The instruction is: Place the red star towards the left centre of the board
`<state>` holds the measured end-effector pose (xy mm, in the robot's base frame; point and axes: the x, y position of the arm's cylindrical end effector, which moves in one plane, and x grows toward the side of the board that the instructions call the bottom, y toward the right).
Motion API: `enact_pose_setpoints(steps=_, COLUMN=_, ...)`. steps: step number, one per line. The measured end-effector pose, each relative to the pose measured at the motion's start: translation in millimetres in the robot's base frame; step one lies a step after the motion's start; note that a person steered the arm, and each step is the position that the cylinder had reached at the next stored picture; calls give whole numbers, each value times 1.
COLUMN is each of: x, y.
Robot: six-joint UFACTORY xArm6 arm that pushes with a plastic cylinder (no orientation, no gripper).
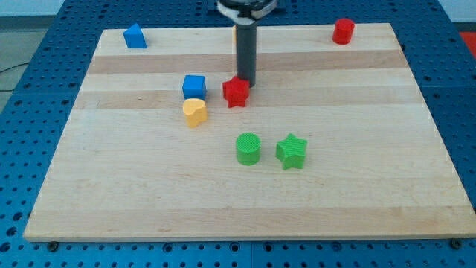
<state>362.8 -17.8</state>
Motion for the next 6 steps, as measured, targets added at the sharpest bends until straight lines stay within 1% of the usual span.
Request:
enact_pose_setpoints(steps=1, x=18, y=-27)
enact_pose_setpoints(steps=2, x=15, y=25)
enact_pose_setpoints(steps=3, x=42, y=28)
enact_pose_setpoints(steps=4, x=53, y=0)
enact_pose_setpoints(steps=6, x=26, y=-124)
